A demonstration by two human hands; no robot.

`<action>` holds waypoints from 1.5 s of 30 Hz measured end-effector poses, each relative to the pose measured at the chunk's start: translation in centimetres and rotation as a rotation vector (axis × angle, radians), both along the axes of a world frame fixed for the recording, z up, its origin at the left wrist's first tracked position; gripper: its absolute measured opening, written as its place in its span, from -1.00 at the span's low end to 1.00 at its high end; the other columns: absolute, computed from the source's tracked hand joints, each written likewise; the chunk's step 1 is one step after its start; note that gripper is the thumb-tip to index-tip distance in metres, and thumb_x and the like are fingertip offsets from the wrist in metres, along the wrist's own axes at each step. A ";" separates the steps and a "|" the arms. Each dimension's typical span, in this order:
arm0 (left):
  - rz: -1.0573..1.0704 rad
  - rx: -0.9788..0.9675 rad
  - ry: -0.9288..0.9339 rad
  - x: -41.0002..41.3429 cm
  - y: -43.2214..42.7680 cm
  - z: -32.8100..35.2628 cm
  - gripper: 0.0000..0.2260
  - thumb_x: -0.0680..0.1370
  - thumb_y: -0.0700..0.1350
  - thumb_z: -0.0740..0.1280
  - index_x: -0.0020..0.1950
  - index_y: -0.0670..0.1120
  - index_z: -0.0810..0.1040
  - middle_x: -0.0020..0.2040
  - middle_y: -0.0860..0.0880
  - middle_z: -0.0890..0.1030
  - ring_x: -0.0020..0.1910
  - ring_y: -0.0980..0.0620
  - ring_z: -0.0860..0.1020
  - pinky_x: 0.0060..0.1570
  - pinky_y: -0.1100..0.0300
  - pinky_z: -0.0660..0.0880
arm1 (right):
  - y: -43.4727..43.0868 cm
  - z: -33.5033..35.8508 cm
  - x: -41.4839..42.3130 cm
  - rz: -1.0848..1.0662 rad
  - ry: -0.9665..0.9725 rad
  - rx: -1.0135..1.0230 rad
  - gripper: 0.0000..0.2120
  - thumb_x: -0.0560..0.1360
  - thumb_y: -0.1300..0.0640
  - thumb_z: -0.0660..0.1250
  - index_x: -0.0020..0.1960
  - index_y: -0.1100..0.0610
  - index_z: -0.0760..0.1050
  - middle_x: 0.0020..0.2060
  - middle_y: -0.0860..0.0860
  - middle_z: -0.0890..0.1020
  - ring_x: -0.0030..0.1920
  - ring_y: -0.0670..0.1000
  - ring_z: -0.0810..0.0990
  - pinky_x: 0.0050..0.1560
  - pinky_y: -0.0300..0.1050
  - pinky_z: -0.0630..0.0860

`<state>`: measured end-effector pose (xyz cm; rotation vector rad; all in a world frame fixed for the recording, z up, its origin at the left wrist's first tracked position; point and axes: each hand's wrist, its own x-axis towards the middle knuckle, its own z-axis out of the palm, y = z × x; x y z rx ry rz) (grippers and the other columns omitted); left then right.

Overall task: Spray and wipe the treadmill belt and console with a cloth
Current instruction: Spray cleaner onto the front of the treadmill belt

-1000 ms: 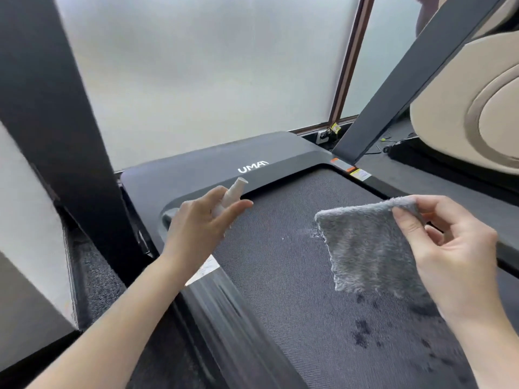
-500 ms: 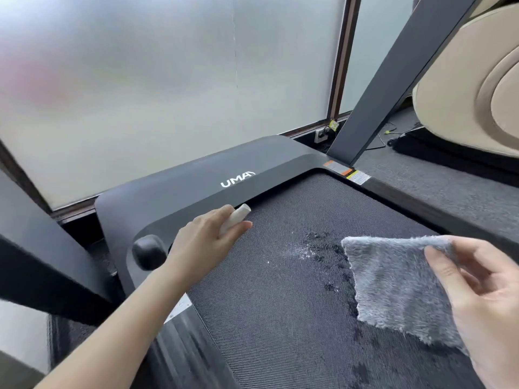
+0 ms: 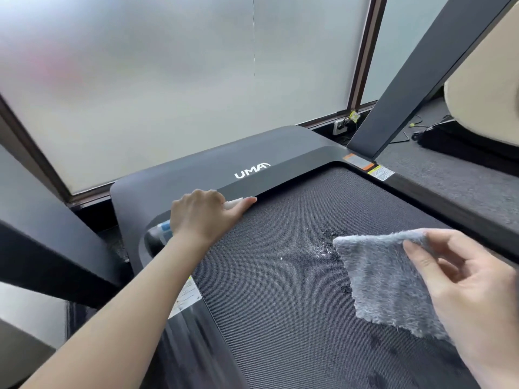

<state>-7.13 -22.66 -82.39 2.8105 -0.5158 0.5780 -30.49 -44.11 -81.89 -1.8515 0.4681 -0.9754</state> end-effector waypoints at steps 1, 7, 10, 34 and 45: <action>0.009 0.011 -0.007 0.0 0.1 -0.2 -0.29 0.37 0.53 0.03 -0.48 -0.11 0.45 -0.49 0.01 0.47 -0.41 -0.04 0.47 -0.33 0.17 0.27 | 0.1 -0.1 0.3 0.013 0.008 -0.011 -0.85 0.42 0.11 0.42 -0.15 -0.15 0.57 -0.20 -0.14 0.65 -0.22 0.07 0.58 -0.19 -0.33 0.49; 0.020 0.015 -0.071 -0.4 1.2 -1.0 -0.38 0.44 0.44 0.11 -0.47 -0.07 0.46 -0.51 0.06 0.43 -0.43 -0.01 0.45 -0.38 0.20 0.21 | 1.2 -0.1 1.0 0.052 -0.003 -0.029 -0.89 0.41 0.08 0.41 -0.16 -0.14 0.57 -0.19 -0.10 0.64 -0.22 0.09 0.58 -0.21 -0.28 0.49; 0.030 0.015 -0.073 -0.8 1.6 -1.2 -0.44 0.45 0.39 0.15 -0.46 -0.06 0.47 -0.52 0.07 0.41 -0.43 -0.01 0.42 -0.38 0.20 0.18 | 1.6 -0.2 0.8 0.055 -0.011 -0.031 -0.94 0.39 0.01 0.39 -0.17 -0.16 0.57 -0.18 -0.13 0.65 -0.21 0.02 0.58 -0.17 -0.25 0.49; -0.048 -0.057 0.012 0.5 -1.6 -1.2 -0.35 0.44 0.46 0.07 -0.53 -0.08 0.31 -0.52 0.00 0.42 -0.44 -0.01 0.43 -0.30 0.15 0.31 | 3.1 0.5 0.6 0.088 -0.005 -0.022 -0.86 0.35 -0.04 0.37 -0.11 -0.07 0.58 -0.27 -0.04 0.64 -0.32 0.00 0.55 -0.28 -0.23 0.48; -0.141 -0.130 0.105 5.2 -12.7 -1.8 -0.42 0.47 0.33 0.12 -0.49 -0.12 0.38 -0.41 -0.04 0.51 -0.29 -0.10 0.51 -0.23 0.13 0.39 | -1.7 -0.1 2.0 -0.021 -0.015 -0.106 -0.91 0.37 -0.08 0.41 -0.15 -0.12 0.56 -0.26 -0.10 0.63 -0.30 0.00 0.55 -0.23 -0.42 0.43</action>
